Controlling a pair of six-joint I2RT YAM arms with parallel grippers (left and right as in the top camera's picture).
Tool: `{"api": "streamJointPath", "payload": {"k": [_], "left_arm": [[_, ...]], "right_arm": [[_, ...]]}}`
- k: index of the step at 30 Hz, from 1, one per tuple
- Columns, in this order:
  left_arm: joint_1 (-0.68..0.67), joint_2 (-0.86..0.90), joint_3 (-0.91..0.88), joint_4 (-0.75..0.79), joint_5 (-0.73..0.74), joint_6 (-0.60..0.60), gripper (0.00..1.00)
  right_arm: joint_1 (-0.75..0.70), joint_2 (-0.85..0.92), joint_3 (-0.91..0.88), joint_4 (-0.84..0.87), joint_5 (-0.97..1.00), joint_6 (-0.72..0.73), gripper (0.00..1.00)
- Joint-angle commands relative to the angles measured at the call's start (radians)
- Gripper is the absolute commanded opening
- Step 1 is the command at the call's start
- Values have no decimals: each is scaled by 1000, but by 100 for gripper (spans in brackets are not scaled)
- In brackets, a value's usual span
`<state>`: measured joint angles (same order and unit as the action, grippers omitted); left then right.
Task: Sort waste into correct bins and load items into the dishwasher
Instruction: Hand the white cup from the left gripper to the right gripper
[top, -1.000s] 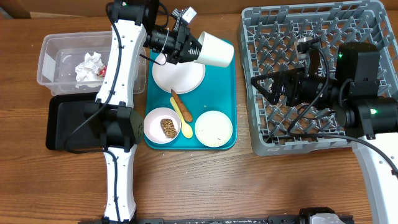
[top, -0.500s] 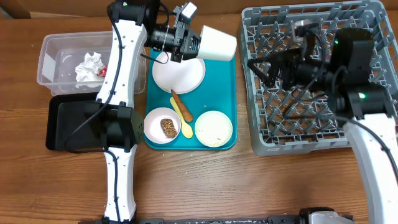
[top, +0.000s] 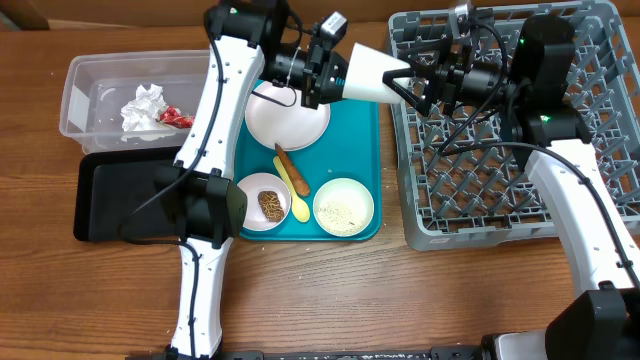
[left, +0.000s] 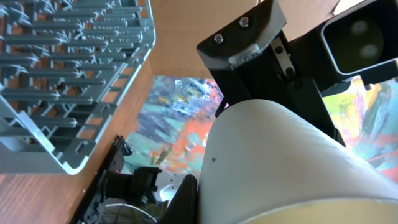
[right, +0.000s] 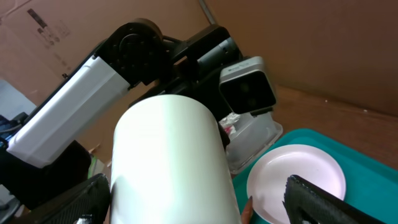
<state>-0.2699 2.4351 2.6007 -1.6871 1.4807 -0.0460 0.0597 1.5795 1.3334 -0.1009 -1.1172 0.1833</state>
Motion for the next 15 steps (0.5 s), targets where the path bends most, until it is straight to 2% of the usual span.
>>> {"api": "streamJointPath", "payload": {"k": [1,3,5,9,12,15], "left_arm": [[-19,-12,20,-3,39,-30,4],[-19,-12,20,-3,39,-30,4],[-19,-12,20,-3,40,-31,4],[-17,-12,20,-2,40,-31,4],[-10,-12,20,1,45,-31,4],[-5,-12,20,4,83,-30,4]], "right_arm": [[-1,21,14,2,8,27,85],[0,28,14,-2,-10,31,77],[0,32,14,-7,-24,31,75],[1,34,14,-20,-68,30,76],[1,34,14,-20,-83,29,82],[1,34,14,-20,-83,30,82]]}}
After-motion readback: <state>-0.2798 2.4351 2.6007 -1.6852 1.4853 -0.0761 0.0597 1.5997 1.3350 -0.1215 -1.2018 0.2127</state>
